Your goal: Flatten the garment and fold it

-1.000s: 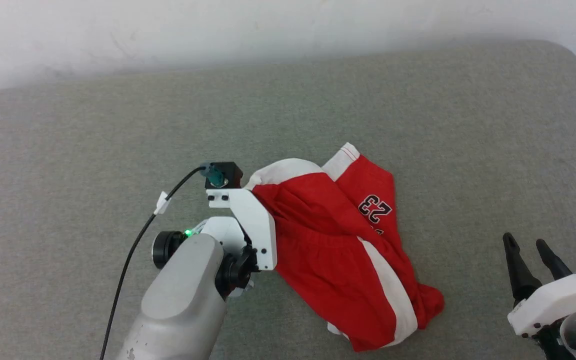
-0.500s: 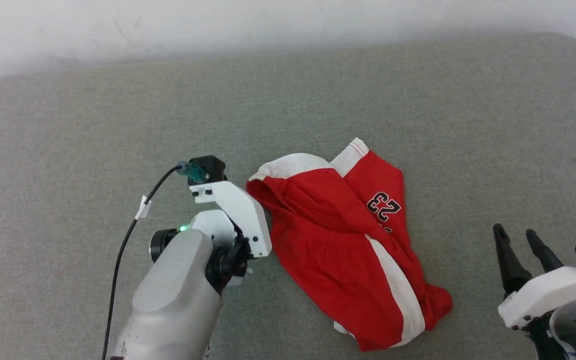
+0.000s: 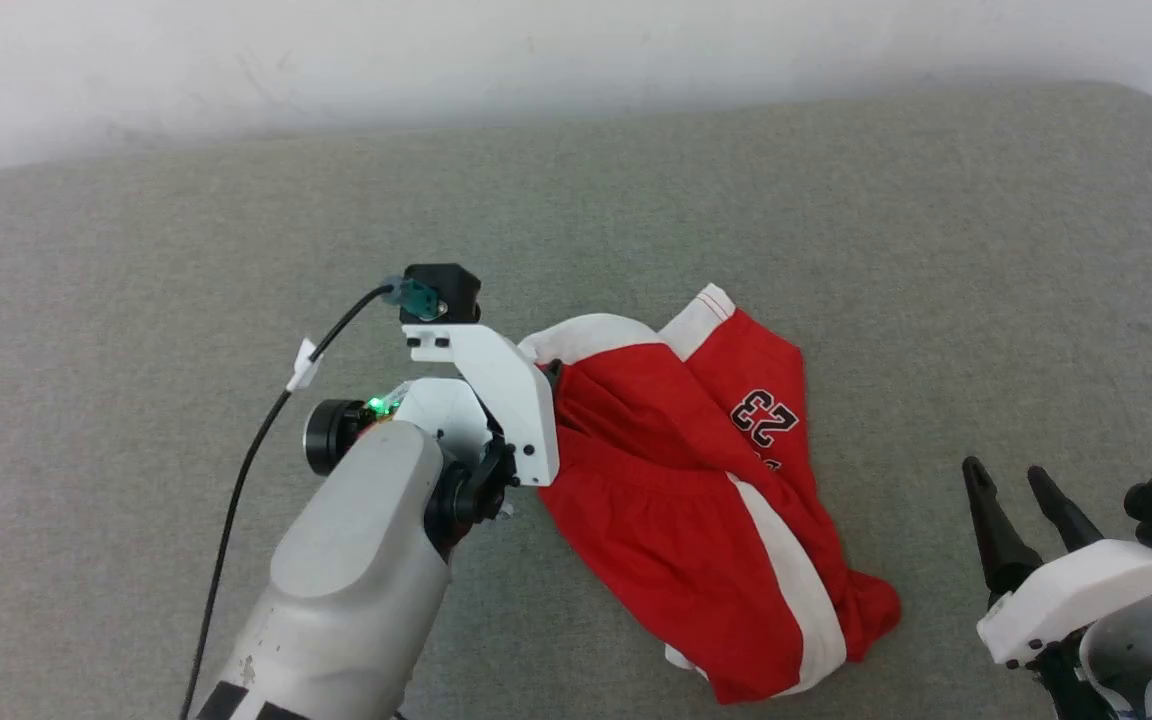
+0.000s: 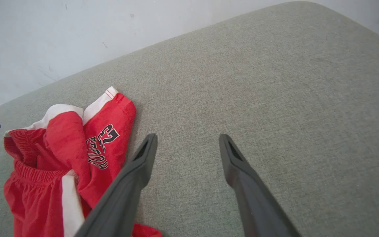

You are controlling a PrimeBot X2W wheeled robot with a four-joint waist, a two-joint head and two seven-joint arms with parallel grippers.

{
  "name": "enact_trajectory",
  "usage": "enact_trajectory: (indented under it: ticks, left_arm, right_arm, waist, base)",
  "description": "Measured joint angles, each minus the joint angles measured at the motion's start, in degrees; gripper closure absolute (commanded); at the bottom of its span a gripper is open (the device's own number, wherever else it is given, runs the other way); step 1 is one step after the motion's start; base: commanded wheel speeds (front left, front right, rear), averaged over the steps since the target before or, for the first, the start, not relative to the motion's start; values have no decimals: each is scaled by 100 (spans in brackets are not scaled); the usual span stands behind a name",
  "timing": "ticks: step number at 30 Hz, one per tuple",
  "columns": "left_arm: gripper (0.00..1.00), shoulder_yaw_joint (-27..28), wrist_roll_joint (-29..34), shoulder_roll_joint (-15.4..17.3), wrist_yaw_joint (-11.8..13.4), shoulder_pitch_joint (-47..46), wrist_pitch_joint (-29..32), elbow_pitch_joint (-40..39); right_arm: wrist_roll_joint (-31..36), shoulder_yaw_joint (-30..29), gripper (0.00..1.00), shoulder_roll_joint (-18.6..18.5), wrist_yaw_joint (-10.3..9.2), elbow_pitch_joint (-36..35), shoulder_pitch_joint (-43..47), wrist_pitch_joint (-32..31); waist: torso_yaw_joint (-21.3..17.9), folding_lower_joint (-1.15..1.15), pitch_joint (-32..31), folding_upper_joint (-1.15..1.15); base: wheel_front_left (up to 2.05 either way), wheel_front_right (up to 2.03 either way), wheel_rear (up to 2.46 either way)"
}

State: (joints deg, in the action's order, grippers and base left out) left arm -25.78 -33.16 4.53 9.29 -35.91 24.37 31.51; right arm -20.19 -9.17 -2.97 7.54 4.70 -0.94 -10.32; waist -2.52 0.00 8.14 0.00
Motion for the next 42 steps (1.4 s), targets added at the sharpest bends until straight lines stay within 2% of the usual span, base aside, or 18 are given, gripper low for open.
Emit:
enact_trajectory:
  ticks: [6, 13, 14, 15, 16, 22, 27, 32, 35, 36, 37, 42]
  left_arm:
    - [0, -222, 245, 148, 154, -199, 439, 314]
    - [0, -207, 229, 216, 261, -285, 588, 732]
    - [52, -190, 198, 211, 261, -299, 587, 755]
    - [85, -180, 168, 204, 260, -309, 583, 776]
    - [100, -169, 138, 193, 237, -315, 559, 795]
    - [100, 113, -291, 71, 74, -241, 207, 787]
    - [100, 760, -879, 111, -23, 149, -258, 282]
    - [100, 1114, -1031, 538, 247, 947, -288, -33]
    - [100, 1146, -1106, 633, 348, 1346, -92, -178]
    - [62, 1149, -1163, 632, 383, 1395, 2, -242]
    - [0, 1165, -1206, 635, 402, 1455, 76, -303]
    - [0, 1500, -1490, 570, 499, 1861, -102, -804]
  right_arm:
    - [-3, 13, 0, 0, 0, -20, -2, 0]
    - [-3, 3, 0, -1, 0, -18, -5, 34]
    - [-3, -1, 0, -1, 0, -16, -5, 40]
    - [-3, -3, 0, -2, 0, -13, -5, 44]
    - [-3, 0, 0, -2, 0, -8, -5, 45]
    - [-3, 42, 0, -2, 0, 11, -20, 80]
    - [-1, 70, 0, -1, 0, 16, -19, 82]
    - [-1, 65, 0, -1, 0, 7, 5, 79]
    - [0, 51, 0, 0, 0, 1, 23, 73]
    - [0, 52, 0, -2, 0, -2, 36, 67]
    - [1, 53, 0, -2, 0, -1, 42, 59]
    - [7, 73, 0, -2, 0, -25, 44, 20]
  waist:
    - [-169, 0, 143, 0]
    - [-307, 1, 322, 0]
    - [-311, 0, 338, 0]
    - [-306, 1, 347, 0]
    - [-296, 1, 350, 0]
    - [-187, 1, 282, 0]
    - [-92, 1, 151, 0]
    - [22, 1, 51, 0]
    - [105, -1, 5, 0]
    - [133, 0, -7, 0]
    - [158, 0, -21, 0]
    - [252, 0, -111, 0]
  base:
    - [0, 0, 0]
    - [0, 0, 0]
    - [0, 0, 0]
    - [0, 0, 0]
    - [0, 0, 0]
    - [0, 0, 0]
    - [0, 0, 0]
    - [0, 0, 0]
    - [0, 0, 0]
    - [0, 0, 0]
    - [0, 0, 0]
    - [0, 0, 0]
